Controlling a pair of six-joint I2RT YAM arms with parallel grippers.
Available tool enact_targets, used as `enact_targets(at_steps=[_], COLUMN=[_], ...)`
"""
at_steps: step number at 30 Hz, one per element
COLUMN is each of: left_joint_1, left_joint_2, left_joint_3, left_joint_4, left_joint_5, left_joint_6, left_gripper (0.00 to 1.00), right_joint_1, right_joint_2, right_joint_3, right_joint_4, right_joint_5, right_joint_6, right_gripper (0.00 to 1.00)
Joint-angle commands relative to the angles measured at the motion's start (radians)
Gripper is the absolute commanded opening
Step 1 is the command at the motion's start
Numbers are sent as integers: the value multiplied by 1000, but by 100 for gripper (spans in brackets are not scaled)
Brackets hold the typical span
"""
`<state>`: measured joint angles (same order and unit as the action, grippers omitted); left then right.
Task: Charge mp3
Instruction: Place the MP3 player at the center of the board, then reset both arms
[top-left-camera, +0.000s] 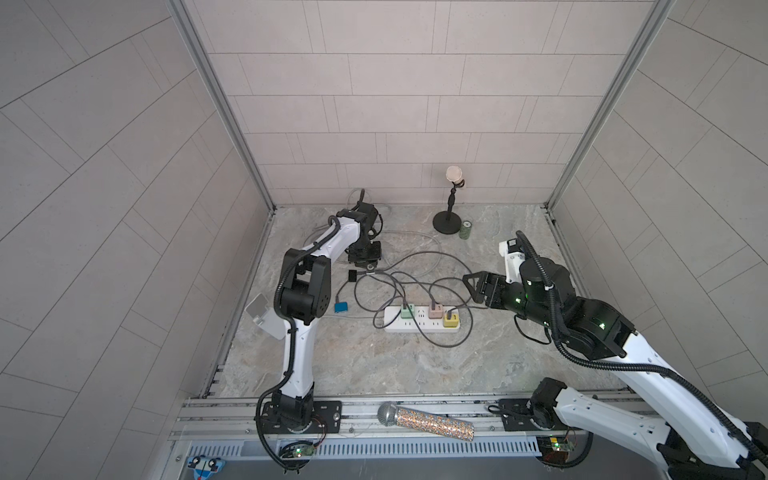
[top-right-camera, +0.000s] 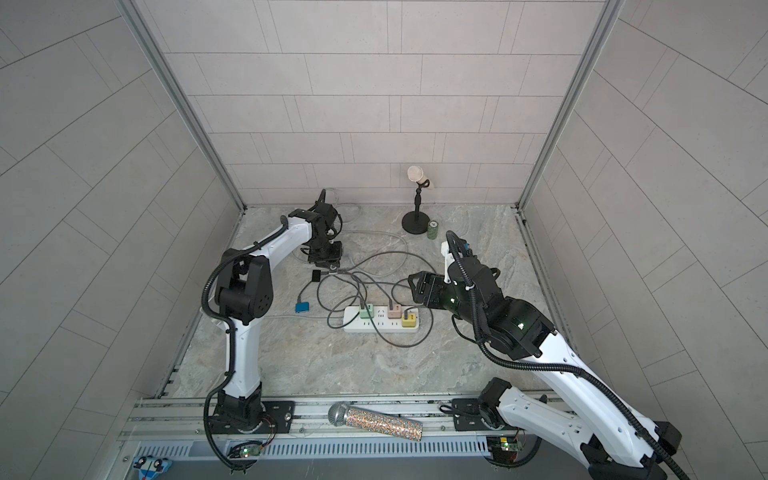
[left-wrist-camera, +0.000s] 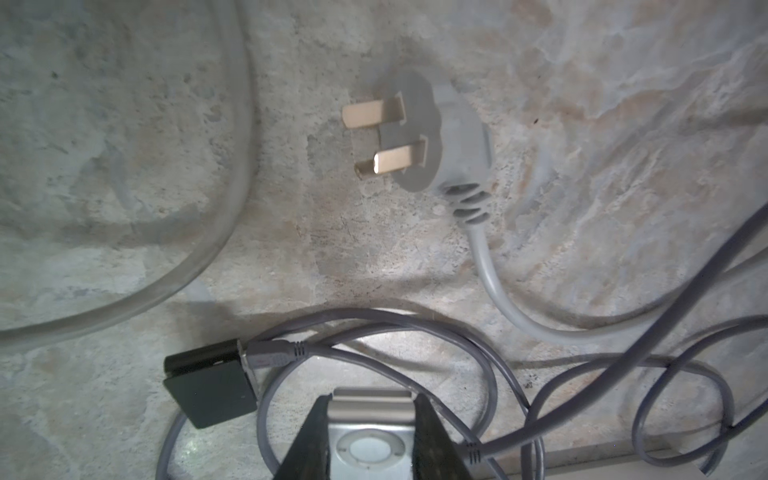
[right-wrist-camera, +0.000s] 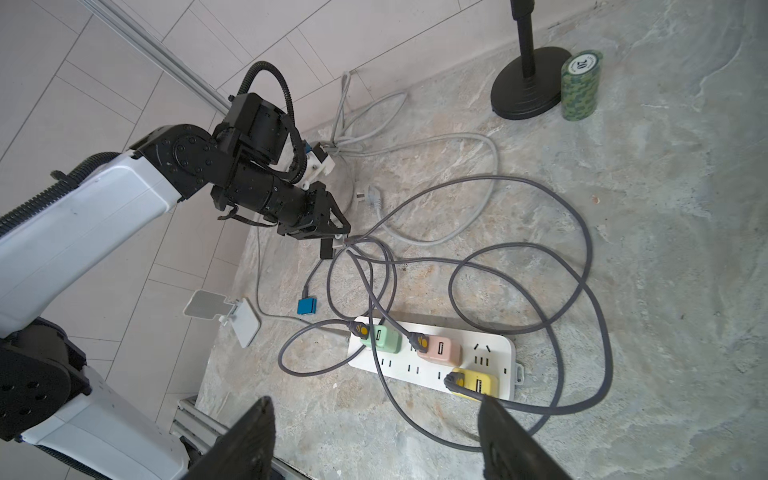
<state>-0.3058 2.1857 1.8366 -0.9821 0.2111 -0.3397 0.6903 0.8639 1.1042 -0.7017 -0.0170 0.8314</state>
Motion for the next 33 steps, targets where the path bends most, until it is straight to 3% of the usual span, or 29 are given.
enact_targets(at_steps=[1,5,8,12,17,20,22,24,27,33], left_joint_1=[3,3,4,18,78,97,99,112,149,183], left_joint_2=[20,33,21,-78,-390,-640,-823,-971,-1140,-1290], left_joint_3=[27,27,22,10,-142,-334,-533,-694,-854,-989], left_joint_4=[-38,-23,-13,5,182,387,598,736,805,785], left_joint_5=[-32,-26,-14,-25,-31,-58,-111,-176,-246,-300], left_joint_6=[21,19,15,-1,-59,-49,-34,-19,-24,-10], left_gripper=[33,47,63,68,85,93,100,100,100,100], right_joint_1=[-16,-40,-52,-74,-130,-166,-199,-236,-295,-404], right_joint_2=[-14,-20,-27,-35,-66,-110,-148,-180,-208,-207], right_joint_3=[-6,-1,10,17,-5,-33,-61,-81,-97,-87], right_joint_4=[-29,-39,-47,-67,-78,-67,-31,8,49,57], right_joint_5=[17,6,0,5,60,171,240,278,319,286], right_joint_6=[-18,-23,-30,-48,-138,-235,-303,-364,-441,-506], right_gripper=[78,78,78,78,84,93,99,100,100,100])
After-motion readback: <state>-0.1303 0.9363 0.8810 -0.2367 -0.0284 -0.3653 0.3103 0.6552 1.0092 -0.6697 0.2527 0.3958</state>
